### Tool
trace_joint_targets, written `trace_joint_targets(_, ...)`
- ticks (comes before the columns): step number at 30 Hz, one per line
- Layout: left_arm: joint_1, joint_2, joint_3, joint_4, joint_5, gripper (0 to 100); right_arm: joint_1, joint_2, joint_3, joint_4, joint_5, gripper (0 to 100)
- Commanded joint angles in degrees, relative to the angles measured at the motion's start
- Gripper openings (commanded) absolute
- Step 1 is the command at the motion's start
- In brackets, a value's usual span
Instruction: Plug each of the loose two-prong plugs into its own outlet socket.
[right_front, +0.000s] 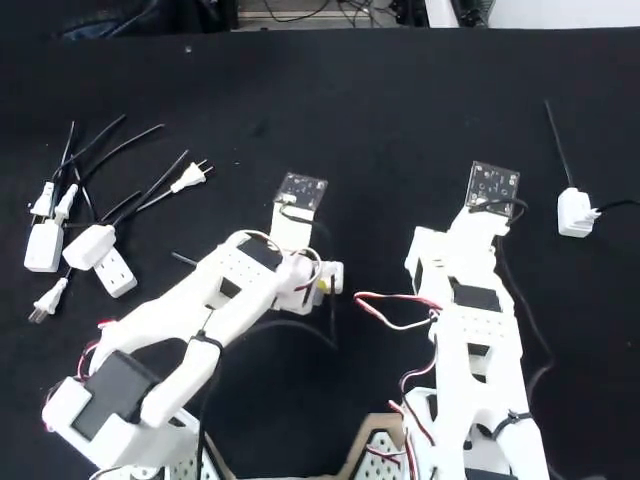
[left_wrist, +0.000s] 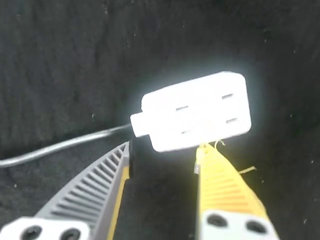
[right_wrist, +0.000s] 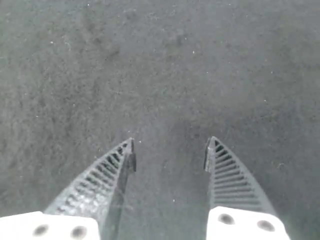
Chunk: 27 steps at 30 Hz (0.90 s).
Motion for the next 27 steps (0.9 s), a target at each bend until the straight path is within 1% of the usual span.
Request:
trace_joint_targets(1, 0.04, -6.42, -6.2, 8.09, -6.15, 21, 0.7, -1.36, -3.03, -0.09, -0.44, 21.5)
trace_joint_targets(3, -0.57, -9.67, -8.75, 14.77, -10.29, 21, 0.7, -1.36, -3.03, -0.09, -0.44, 21.5)
trace_joint_targets(5, -3.56, -12.48, -11.47, 21.45, -13.01, 21, 0.7, -1.36, -3.03, 0.0, -0.44, 21.5)
trace_joint_targets(7, -10.15, -14.51, -14.11, 26.02, -16.0, 21, 0.62, -1.36, -3.03, 0.18, -0.44, 21.5)
trace_joint_targets(8, -14.2, -14.86, -15.25, 26.9, -17.76, 21, 0.35, -1.36, -3.03, 0.18, -0.44, 21.5)
trace_joint_targets(12, -31.34, -14.86, -18.77, 27.43, -24.88, 21, -1.41, -1.45, -2.77, 0.26, -0.44, 21.5)
trace_joint_targets(17, -48.04, -14.86, -19.47, 27.43, -33.85, 21, -1.76, -1.45, -2.77, 0.26, -0.44, 21.5)
trace_joint_targets(21, -58.24, -14.86, -17.98, 27.43, -44.22, 21, -1.76, -1.54, -2.77, 0.26, -0.44, 21.5)
trace_joint_targets(25, -66.15, -14.77, -14.9, 26.99, -58.73, 21, -1.76, -1.36, -2.77, 0.26, -0.44, 21.5)
trace_joint_targets(27, -69.32, -14.24, -13.32, 26.9, -64.44, 21, -1.76, -1.36, -2.77, 0.26, -0.44, 21.5)
